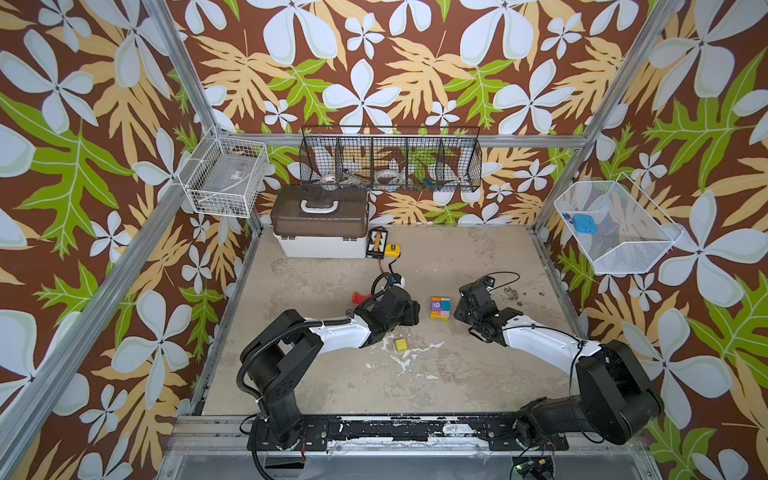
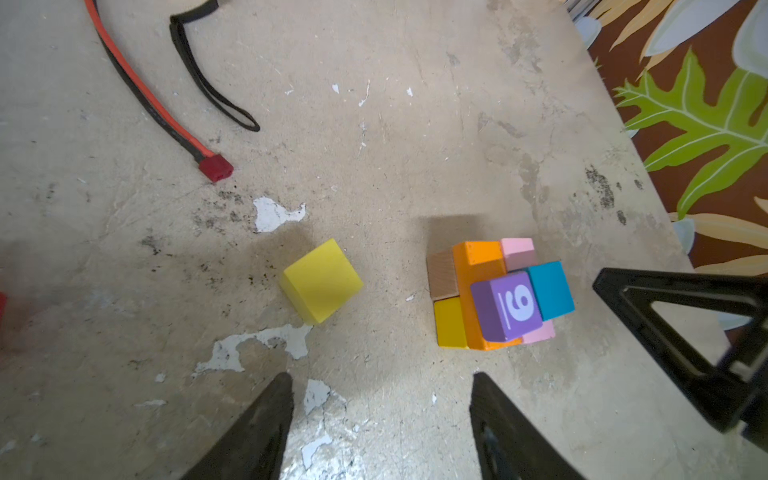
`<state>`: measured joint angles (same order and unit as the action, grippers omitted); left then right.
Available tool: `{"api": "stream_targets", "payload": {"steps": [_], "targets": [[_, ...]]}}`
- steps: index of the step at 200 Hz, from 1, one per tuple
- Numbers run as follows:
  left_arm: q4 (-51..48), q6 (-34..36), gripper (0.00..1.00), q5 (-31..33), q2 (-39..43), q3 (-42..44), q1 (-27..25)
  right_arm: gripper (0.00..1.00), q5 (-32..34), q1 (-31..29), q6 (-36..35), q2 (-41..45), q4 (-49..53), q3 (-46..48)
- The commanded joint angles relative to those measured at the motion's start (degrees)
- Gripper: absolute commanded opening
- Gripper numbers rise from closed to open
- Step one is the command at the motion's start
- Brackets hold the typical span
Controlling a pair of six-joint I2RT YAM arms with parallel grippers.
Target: Build the wood block tower
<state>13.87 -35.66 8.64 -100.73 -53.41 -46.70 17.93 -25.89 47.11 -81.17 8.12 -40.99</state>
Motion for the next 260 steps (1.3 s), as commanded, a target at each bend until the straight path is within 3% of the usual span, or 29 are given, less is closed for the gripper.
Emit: {"api": "stream_targets", "payload": {"steps": [1, 100, 260], "targets": [[-1.56, 0.22, 0.69, 0.41, -1.82, -2.06, -0.42, 0.57, -0.51, 0.02, 0.08, -0.41, -0.65, -0.51], [-3.76, 1.45, 0.66, -0.54, -9.87, -9.12, -1.21, 0.55, -1.76, 0.04, -0.48, -2.07, -0.56, -1.46], [-8.49, 3.67, 0.65, 1.93, -12.20, -15.65, -1.33, 0.53, -3.27, -0.01, -1.41, -3.63, -0.56, -2.49]]}}
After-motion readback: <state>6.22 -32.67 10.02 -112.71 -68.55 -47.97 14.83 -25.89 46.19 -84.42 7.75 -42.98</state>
